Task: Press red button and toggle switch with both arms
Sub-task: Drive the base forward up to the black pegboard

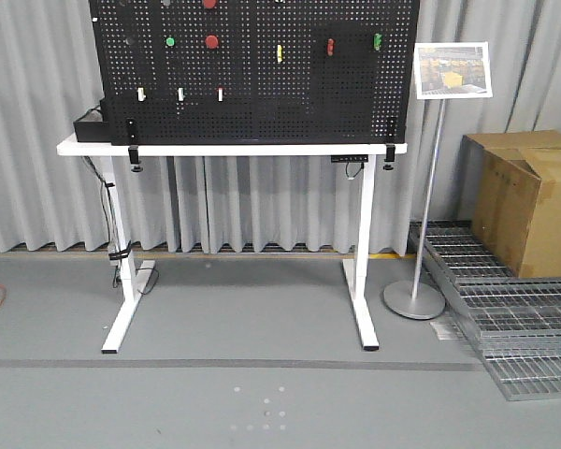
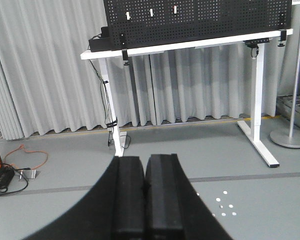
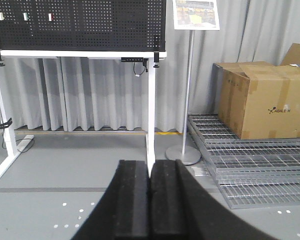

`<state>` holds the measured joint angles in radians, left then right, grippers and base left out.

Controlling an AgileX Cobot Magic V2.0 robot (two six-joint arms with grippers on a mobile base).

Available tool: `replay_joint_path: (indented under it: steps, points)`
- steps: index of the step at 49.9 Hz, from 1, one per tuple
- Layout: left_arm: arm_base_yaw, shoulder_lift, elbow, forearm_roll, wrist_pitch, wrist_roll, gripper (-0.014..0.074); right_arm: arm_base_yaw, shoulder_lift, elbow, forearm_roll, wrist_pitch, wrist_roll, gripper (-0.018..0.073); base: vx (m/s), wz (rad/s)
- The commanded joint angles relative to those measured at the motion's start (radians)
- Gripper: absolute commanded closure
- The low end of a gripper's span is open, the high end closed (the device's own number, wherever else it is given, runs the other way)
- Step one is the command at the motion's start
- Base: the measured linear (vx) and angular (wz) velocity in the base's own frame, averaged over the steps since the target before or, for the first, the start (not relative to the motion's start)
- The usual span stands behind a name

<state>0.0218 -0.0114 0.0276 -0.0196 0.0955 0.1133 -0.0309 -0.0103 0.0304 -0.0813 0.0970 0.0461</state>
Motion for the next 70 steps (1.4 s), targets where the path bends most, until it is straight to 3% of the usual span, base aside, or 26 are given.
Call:
replay_joint_path:
  steps: [1, 29, 70]
  points:
    - [0.004, -0.015, 0.034, -0.002, -0.085, -0.002, 0.0594, -0.007, -0.012, 0.012, -0.004, -0.079, -0.006, 0.0559, 0.13, 0.00]
    - [0.004, -0.015, 0.034, -0.002, -0.085, -0.002, 0.0594, -0.007, -0.012, 0.012, -0.004, -0.079, -0.006, 0.0559, 0.28, 0.00]
    - [0.004, -0.015, 0.034, -0.002, -0.085, -0.002, 0.0594, -0.007, -0.012, 0.012, -0.004, -0.078, -0.006, 0.0559, 0.46, 0.03]
